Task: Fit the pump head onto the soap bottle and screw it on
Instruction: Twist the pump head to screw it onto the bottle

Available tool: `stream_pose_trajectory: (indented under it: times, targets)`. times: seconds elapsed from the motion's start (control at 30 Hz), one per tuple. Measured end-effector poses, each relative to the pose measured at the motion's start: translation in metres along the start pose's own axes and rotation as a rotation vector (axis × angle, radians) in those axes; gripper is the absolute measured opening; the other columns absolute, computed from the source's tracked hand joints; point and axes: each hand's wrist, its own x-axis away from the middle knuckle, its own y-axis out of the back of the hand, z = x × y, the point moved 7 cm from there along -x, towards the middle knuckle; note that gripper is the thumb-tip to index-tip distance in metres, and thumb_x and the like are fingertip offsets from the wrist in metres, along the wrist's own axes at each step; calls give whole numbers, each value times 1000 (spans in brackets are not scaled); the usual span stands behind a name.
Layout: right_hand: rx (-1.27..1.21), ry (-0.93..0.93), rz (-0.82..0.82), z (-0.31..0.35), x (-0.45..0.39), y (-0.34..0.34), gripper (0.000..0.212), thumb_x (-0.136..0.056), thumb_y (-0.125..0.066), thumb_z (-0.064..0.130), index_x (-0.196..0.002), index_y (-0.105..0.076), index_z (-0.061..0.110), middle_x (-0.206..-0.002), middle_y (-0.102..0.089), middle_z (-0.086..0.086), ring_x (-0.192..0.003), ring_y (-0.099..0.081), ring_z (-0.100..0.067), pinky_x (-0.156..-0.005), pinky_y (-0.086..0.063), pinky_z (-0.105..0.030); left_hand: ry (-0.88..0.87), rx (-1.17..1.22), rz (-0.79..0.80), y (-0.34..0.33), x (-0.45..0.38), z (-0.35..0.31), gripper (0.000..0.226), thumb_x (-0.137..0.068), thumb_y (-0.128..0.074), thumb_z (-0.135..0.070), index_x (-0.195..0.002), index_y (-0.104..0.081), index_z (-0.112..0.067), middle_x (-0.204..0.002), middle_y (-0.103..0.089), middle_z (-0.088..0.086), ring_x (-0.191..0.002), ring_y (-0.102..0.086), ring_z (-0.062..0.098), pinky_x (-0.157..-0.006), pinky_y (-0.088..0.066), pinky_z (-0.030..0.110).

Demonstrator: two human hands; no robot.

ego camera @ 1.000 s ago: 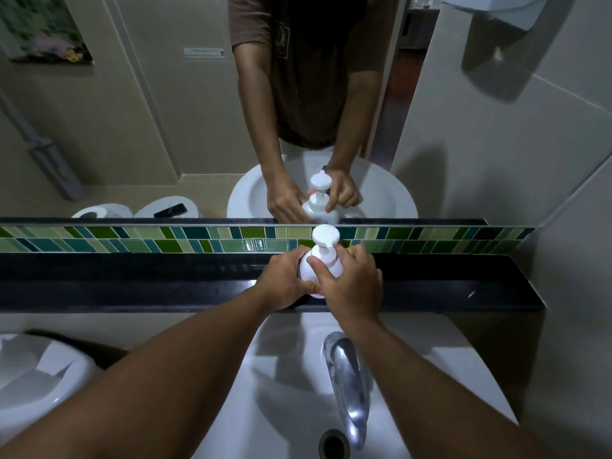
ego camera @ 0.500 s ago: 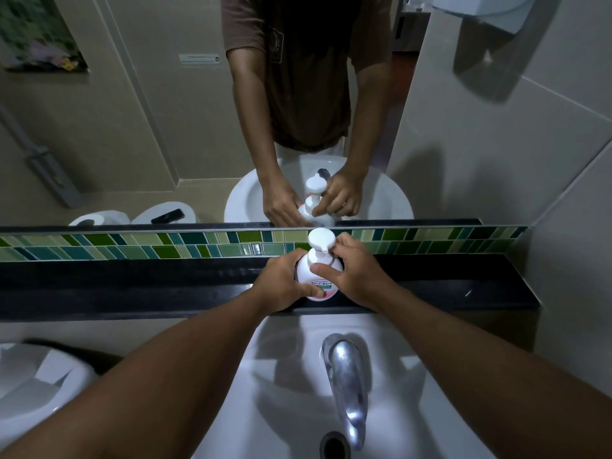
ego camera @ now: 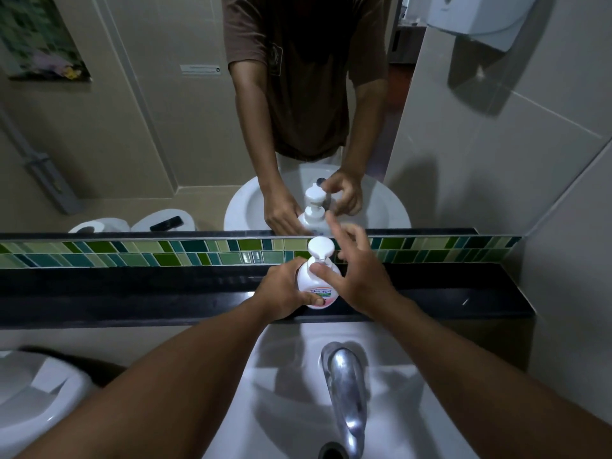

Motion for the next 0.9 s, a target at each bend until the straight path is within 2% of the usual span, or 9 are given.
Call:
stream_pose_trajectory:
  times: [0.1, 0.2, 0.3, 0.43, 0.5, 0.6, 0.67, 0.73, 0.9]
  targets:
    - [55, 275, 39, 15, -9, 6, 55, -95, -69, 31, -145, -56, 15, -138, -59, -8, -114, -61, -27, -94, -52, -49, -2, 6, 3, 0, 0, 0, 73, -53, -97, -44, -118, -67, -31, -109, -76, -6, -99, -71, 17, -93, -59, 42]
    - [64, 304, -32, 17, -9, 1, 47, -96, -67, 25, -137, -63, 4, -126, -62, -17, -109, -61, -29, -98, -50, -36, -3, 8, -13, 0, 0, 1, 73, -53, -100, -37, -118, -67, -29, -109, -76, -5, -99, -71, 19, -93, -59, 40]
    - [3, 267, -114, 21, -4, -4, 44, -95, -69, 21, -134, -64, 0, -120, -60, -20, -104, -61, -27, -96, -44, -21, -1, 15, -31, -1, 0, 2, 74, -51, -101, -35, -118, -68, -30, -107, -76, -7, -98, -71, 17, -93, -58, 37]
    - [-31, 179, -224, 25, 1, -7, 51, -87, -80, 26, -130, -68, 1, -118, -63, -16, -99, -62, -20, -89, -49, -24, -5, 12, -29, 0, 1, 0, 53, -53, -100, -37, -96, -69, -39, -105, -74, -14, -100, -68, 8, -94, -56, 34]
    - [-48, 147, -257, 25, 0, -6, 47, -86, -79, 26, -126, -71, 3, -117, -65, -15, -99, -64, -21, -88, -50, -26, -12, 8, -26, 1, 2, -3, 54, -55, -100, -35, -92, -61, -45, -101, -73, -13, -99, -68, 12, -92, -55, 31]
    - [-85, 155, -229, 24, -2, -1, 39, -87, -74, 17, -124, -73, 4, -119, -67, -14, -100, -68, -22, -90, -53, -28, -11, 11, -20, 1, 2, -3, 63, -53, -100, -38, -106, -65, -36, -102, -75, -12, -98, -70, 14, -92, -56, 34]
    - [-98, 172, -180, 21, -5, 1, 38, -87, -73, 14, -124, -73, 4, -120, -67, -14, -101, -67, -21, -92, -49, -20, -16, 21, -17, 0, 1, -1, 72, -51, -99, -41, -115, -67, -32, -103, -76, -11, -98, -70, 13, -93, -57, 37]
    - [-109, 175, -131, 20, -8, 2, 39, -88, -74, 11, -126, -72, 4, -121, -66, -14, -103, -66, -17, -92, -45, -14, -7, 25, -15, 0, 1, 0, 75, -51, -99, -40, -118, -68, -31, -105, -76, -11, -99, -70, 13, -94, -57, 37]
    - [-128, 197, -95, 20, -8, 5, 40, -89, -73, 10, -128, -71, 4, -123, -64, -12, -105, -62, -8, -94, -44, -13, -5, 31, -5, 0, 1, 0, 75, -52, -99, -39, -119, -67, -31, -107, -76, -11, -99, -71, 12, -93, -58, 38]
